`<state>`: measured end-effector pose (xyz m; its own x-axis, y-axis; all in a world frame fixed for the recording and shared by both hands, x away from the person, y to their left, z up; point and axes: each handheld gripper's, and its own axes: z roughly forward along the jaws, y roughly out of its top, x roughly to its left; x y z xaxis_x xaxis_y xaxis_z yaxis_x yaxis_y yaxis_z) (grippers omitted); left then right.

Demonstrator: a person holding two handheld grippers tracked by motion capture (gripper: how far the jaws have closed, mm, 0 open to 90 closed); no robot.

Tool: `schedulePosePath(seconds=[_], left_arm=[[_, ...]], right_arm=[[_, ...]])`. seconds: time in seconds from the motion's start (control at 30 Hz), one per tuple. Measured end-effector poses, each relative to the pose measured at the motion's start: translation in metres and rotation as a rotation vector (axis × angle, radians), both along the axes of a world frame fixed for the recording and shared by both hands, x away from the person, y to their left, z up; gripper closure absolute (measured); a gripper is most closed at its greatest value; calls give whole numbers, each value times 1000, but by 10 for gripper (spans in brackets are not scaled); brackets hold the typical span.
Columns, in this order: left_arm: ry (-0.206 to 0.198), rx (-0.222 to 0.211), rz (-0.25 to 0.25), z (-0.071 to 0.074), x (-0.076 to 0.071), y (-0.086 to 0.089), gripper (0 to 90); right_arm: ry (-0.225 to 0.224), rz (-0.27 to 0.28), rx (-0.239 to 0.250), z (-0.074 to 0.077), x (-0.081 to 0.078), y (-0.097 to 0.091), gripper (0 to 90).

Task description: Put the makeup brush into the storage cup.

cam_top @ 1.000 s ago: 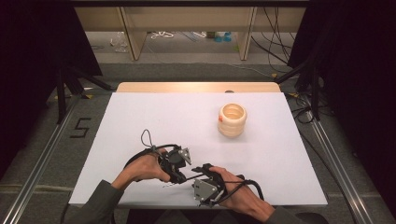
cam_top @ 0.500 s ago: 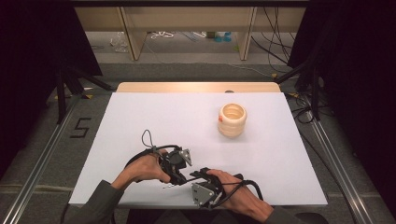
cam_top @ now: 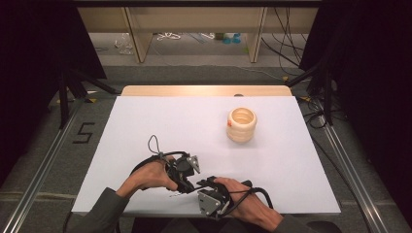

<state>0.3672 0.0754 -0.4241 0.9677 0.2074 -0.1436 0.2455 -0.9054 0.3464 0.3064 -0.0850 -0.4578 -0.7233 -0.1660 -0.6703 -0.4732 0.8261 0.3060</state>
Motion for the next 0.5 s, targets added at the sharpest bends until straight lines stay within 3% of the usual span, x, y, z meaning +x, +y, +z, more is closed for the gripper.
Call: schedulePosePath(seconds=[0.13,0.17,0.23,0.27,0.5], left_arm=[[9,-20,26,-1,-2,-1,850],[3,2,-6,0,-1,-1,850],[5,1,-4,-1,-1,-1,850],[5,1,-4,-1,-1,-1,850],[7,0,-6,-2,-1,-1,850]], right_arm=[[-2,17,-9,0,0,1,714],[4,21,-4,-1,0,2,722],[0,39,-11,-1,1,3,732],[-4,3,-16,-1,-2,2,738],[-1,10,-26,-1,-2,4,777]])
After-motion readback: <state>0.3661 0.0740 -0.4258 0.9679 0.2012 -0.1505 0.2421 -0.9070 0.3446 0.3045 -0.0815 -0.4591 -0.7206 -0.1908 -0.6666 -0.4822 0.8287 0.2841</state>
